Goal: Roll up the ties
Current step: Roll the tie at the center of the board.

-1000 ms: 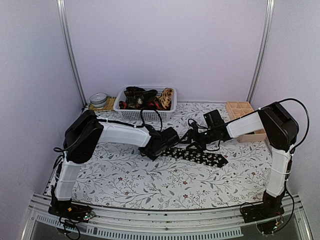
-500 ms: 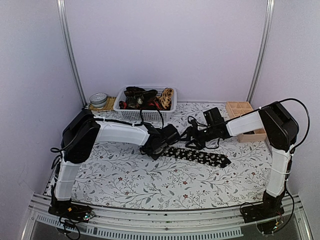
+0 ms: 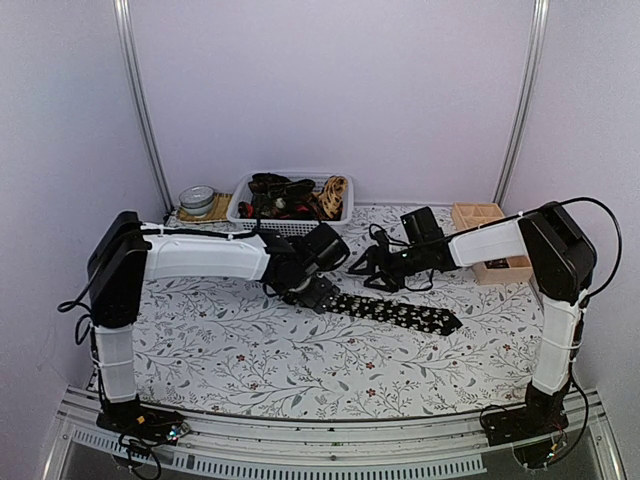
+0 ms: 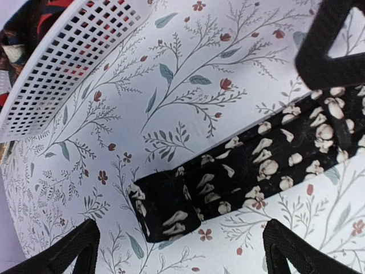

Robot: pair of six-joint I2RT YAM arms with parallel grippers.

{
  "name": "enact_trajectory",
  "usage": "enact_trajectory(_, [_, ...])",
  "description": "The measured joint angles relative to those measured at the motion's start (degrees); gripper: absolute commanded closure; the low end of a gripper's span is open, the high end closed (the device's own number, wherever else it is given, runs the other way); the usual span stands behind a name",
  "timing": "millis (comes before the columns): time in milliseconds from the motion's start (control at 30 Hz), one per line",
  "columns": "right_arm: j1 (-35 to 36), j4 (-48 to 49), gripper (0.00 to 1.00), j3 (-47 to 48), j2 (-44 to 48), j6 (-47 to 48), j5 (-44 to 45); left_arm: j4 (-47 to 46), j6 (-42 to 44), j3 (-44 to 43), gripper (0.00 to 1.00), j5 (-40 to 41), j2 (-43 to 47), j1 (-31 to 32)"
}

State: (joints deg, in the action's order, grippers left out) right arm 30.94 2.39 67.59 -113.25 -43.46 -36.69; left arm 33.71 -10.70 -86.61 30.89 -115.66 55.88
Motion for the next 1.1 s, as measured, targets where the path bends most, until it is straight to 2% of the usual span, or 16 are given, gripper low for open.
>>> enact_trajectory(167, [2.69,-0.90,0.33,3.65,0.00,-0.07,0.33,-5.79,1.84,9.53,0.00,-9.60,11.56,-3.43])
enact_trajectory(333, [5.86,-1.05,0.36,7.85,-0.09,-1.20,1.60,-13.75,-0.02,19.87,0.01,-22.21,23.30,-15.04])
enact_trajectory(467, [8.70,-0.83,0.42,12.96,-2.38,-2.64,2.60,-21.81,-5.33,28.39,0.06,-31.93,28.65,-24.09])
enact_trajectory(667, [12.17,-0.63,0.52,18.36,-8.55,-5.11,3.82,-27.93,-12.11,33.16,0.14,-41.27,25.09,-27.28])
enact_trajectory(1000, [13.05,-1.44,0.71,18.73,-11.47,-6.27,4.98,-37.35,-18.73,35.01,0.20,-51.76,18.05,-28.74])
enact_trajectory(1100, [13.05,-1.40,0.73,18.88,-12.31,-6.58,4.98,-39.58,-20.04,35.08,0.22,-53.77,16.46,-28.74])
